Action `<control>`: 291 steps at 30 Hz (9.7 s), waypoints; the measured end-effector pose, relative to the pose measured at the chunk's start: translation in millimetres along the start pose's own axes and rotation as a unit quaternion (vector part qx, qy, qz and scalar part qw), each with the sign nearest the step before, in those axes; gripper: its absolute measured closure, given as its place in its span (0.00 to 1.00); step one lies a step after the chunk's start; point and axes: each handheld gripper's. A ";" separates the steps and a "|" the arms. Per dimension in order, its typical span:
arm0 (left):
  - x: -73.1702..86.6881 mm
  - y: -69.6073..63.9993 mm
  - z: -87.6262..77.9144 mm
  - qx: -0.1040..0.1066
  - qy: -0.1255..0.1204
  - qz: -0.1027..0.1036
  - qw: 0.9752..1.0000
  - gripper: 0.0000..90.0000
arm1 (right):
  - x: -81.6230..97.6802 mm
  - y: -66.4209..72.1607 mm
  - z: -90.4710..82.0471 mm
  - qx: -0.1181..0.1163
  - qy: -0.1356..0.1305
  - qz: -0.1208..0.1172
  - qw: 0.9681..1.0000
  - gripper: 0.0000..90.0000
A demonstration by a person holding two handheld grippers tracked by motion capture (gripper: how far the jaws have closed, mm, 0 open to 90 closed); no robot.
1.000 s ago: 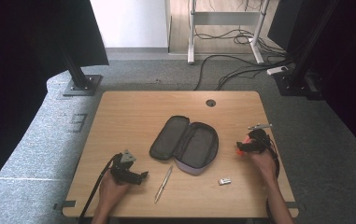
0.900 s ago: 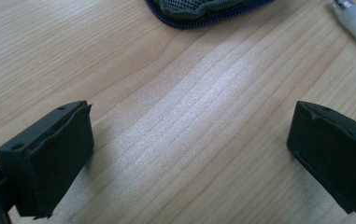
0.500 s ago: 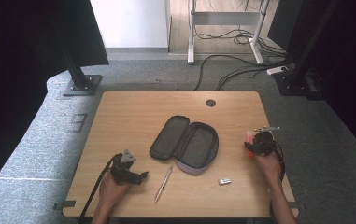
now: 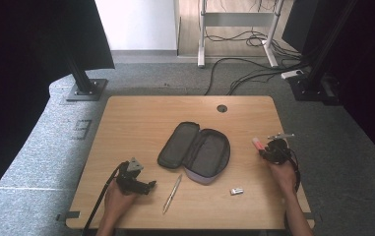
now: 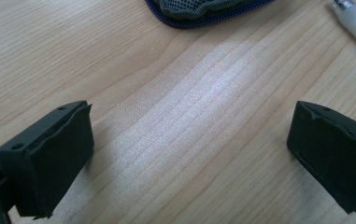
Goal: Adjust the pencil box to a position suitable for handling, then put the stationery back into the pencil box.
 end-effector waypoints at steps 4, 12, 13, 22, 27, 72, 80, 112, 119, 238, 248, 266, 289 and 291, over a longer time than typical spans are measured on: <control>0.0 0.0 0.1 0.000 0.000 0.000 1.000 0.01 | -0.1 -1.1 -3.4 -0.001 -0.005 0.000 1.000 0.73; 0.0 0.0 0.0 0.000 0.000 0.000 1.000 0.01 | -5.8 -0.9 -17.9 -0.009 -0.020 -0.004 1.000 0.73; 0.0 0.0 0.0 0.000 0.000 0.000 1.000 0.01 | -6.9 -0.2 -19.6 -0.010 -0.021 -0.005 1.000 0.73; 0.0 0.0 0.0 0.000 0.000 0.000 1.000 0.00 | -16.5 6.4 -33.0 -0.024 -0.031 -0.021 0.999 0.73; 0.0 0.0 0.0 0.000 0.000 0.000 1.000 0.01 | -21.1 9.8 -37.9 -0.032 -0.036 -0.024 0.999 0.73; 0.0 0.2 -0.1 0.000 0.001 0.001 1.000 0.01 | -63.3 72.5 -43.0 -0.092 -0.055 -0.086 0.990 0.73; 0.0 0.2 -0.1 0.000 0.001 0.001 1.000 0.00 | -70.1 86.7 -38.9 -0.101 -0.056 -0.101 0.988 0.73; 0.0 0.3 -0.1 0.000 0.001 0.001 1.000 0.00 | -82.4 141.1 -13.4 -0.129 -0.045 -0.145 0.980 0.73; 0.0 0.2 -0.1 0.000 0.000 0.001 1.000 0.00 | -79.8 144.1 -2.3 -0.130 -0.036 -0.145 0.980 0.73; 0.0 0.1 -0.1 0.000 0.001 0.001 1.000 0.01 | -31.4 125.2 -46.3 -0.156 -0.042 -0.164 0.973 0.15; 0.0 0.1 -0.1 0.000 0.000 0.001 1.000 0.01 | -20.7 121.9 -52.0 -0.166 -0.041 -0.161 0.972 0.15; 0.0 0.1 0.0 0.000 0.000 0.000 1.000 0.01 | 4.3 115.3 -62.0 -0.163 -0.041 -0.157 0.973 0.15; 0.1 -0.2 -0.2 -0.001 0.000 0.000 1.000 0.01 | 42.3 111.4 -64.9 -0.180 -0.039 -0.152 0.971 0.25; 0.2 -0.3 -0.2 -0.001 0.000 -0.001 1.000 0.01 | 46.5 111.9 -65.4 -0.183 -0.039 -0.153 0.970 0.27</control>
Point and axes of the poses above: each handheld gripper's, and its own axes: z roughly forward along the jaws, x roughly out of its underside, y roughly to its left, and after that the axes turned 1 degree about z, right-handed
